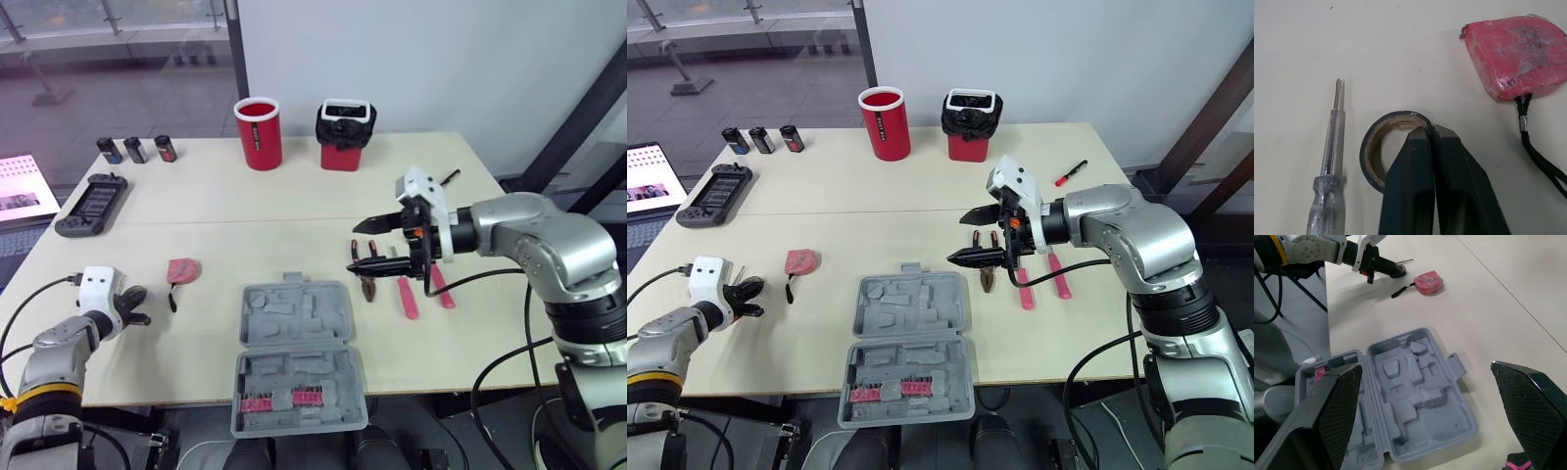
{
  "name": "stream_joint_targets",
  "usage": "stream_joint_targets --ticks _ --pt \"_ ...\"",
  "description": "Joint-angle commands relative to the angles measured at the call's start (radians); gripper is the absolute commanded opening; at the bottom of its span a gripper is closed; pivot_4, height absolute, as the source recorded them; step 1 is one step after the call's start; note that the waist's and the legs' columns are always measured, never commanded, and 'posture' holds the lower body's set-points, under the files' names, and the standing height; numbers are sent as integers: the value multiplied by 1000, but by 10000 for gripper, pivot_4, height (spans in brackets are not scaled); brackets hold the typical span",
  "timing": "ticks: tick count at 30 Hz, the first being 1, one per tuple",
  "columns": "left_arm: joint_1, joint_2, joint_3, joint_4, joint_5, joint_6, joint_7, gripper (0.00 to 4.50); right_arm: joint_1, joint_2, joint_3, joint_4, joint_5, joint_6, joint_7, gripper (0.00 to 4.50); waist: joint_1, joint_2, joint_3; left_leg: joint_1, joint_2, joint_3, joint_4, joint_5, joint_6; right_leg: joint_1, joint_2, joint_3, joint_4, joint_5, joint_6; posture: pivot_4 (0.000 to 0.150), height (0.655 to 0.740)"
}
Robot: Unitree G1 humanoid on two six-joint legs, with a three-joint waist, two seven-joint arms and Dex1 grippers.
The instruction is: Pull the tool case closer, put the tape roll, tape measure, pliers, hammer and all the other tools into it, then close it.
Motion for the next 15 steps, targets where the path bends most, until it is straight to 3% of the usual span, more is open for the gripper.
stream_joint_targets --ticks 1,9,15 --pt "-15 47 49 -11 -17 -24 -3 560 -23 -12 -28 -24 8 -16 -1 45000 -2 0 0 0 0 0 0 0 0 0 0 0 0 0 0 1500 7400" --pt "47 160 44 -418 -126 178 -180 560 0 -11 -36 -37 17 -11 -11 45000 2 -1 0 0 0 0 0 0 0 0 0 0 0 -2 -3 1500 7400" --pt "-25 254 -163 -616 -179 263 -509 560 55 6 -38 -77 20 -8 -59 45000 4 0 1 0 0 0 0 0 0 0 0 0 0 -2 -4 1500 7400"
